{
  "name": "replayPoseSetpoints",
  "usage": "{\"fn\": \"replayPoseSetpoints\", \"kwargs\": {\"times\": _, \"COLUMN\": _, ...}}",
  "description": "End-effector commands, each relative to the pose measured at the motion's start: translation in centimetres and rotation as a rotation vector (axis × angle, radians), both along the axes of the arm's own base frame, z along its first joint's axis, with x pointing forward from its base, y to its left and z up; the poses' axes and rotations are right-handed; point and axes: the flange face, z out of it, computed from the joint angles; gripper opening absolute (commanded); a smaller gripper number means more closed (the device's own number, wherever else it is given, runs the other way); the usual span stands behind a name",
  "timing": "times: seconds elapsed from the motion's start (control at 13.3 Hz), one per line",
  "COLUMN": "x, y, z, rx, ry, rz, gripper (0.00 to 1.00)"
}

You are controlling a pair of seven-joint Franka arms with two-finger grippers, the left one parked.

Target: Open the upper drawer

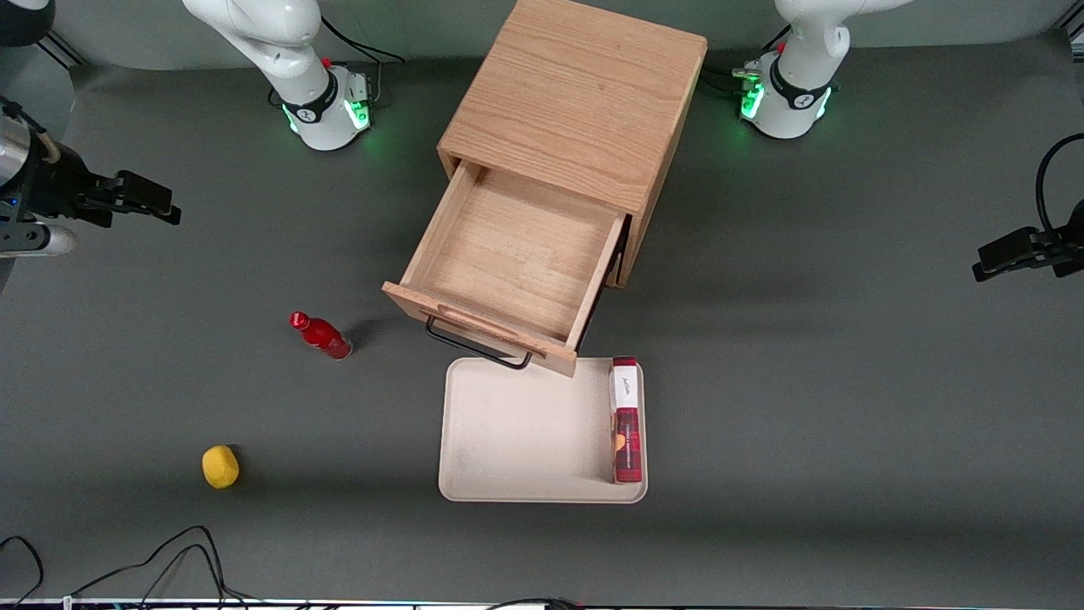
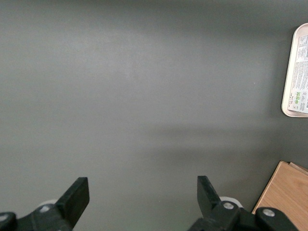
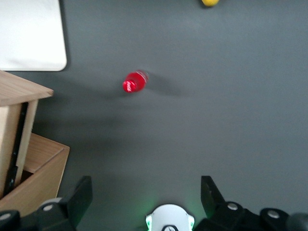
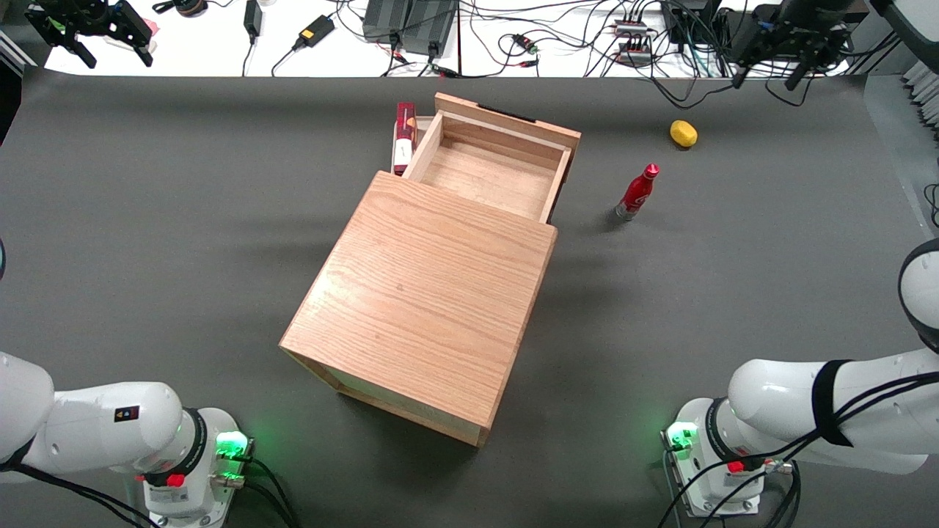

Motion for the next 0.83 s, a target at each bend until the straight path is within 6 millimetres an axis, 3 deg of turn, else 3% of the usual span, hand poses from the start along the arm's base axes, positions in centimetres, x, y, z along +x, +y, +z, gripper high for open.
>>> {"fn": "replayPoseSetpoints", "kwargs": {"times": 0.0, "x": -0.8, "y": 0.3, "z": 0.1, "rx": 0.011, "ry": 0.015, "rz": 0.038, "gripper": 1.00}}
{"fn": "replayPoseSetpoints", "kwargs": {"times": 0.3, "x": -1.1, "y": 2.6, "z": -1.0, "rx": 0.011, "ry": -0.003, "rz": 0.057, "gripper": 1.00}}
{"fn": "replayPoseSetpoints", "kwargs": {"times": 0.53, "x": -3.1, "y": 1.9, "z": -2.3, "rx": 0.012, "ry": -0.060, "rz": 0.021, "gripper": 1.00}}
{"fn": "replayPoseSetpoints", "kwargs": {"times": 0.75, "x": -3.1, "y": 1.1, "z": -2.1, "rx": 0.017, "ry": -0.064, "rz": 0.010, "gripper": 1.00}}
